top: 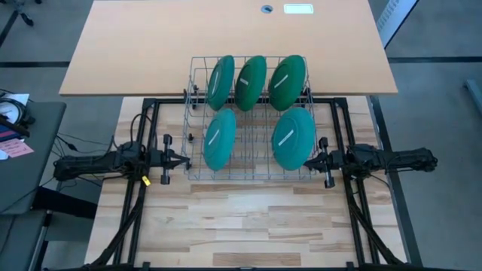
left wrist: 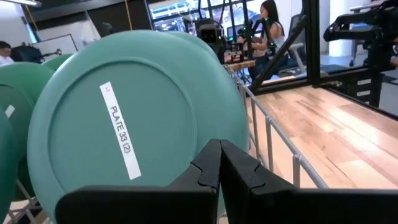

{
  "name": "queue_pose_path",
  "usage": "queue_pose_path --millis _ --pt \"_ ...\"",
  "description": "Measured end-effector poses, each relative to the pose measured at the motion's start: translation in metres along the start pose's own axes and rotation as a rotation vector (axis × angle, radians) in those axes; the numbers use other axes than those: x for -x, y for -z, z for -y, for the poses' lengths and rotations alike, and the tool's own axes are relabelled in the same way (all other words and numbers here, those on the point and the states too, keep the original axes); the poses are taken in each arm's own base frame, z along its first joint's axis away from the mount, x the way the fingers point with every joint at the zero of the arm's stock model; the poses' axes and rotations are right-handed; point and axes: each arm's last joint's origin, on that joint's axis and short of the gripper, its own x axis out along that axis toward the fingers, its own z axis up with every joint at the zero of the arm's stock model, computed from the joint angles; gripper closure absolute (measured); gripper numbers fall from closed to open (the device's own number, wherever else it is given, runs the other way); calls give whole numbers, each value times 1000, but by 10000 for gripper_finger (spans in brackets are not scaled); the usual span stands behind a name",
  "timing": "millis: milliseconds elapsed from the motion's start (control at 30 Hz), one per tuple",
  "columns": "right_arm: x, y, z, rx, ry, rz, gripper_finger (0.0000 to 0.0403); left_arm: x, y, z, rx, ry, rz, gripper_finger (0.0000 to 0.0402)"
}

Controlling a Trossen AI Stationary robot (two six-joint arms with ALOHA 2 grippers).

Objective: Sort dishes
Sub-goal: Return to Home Position

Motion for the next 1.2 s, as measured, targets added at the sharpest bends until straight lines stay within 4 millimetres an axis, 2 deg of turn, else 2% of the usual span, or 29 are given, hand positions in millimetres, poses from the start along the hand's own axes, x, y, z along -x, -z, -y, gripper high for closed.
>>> queue_pose_path --millis 367,667,1200 --pt "0 0 0 -11 6 0 403 -5 5 1 41 2 -69 401" --pt "0 -1 0 -10 5 3 403 1 0 -1 -10 -19 -1 401" --pt "0 -1 0 -8 1 6 403 0 1 -1 -6 -38 -11 401"
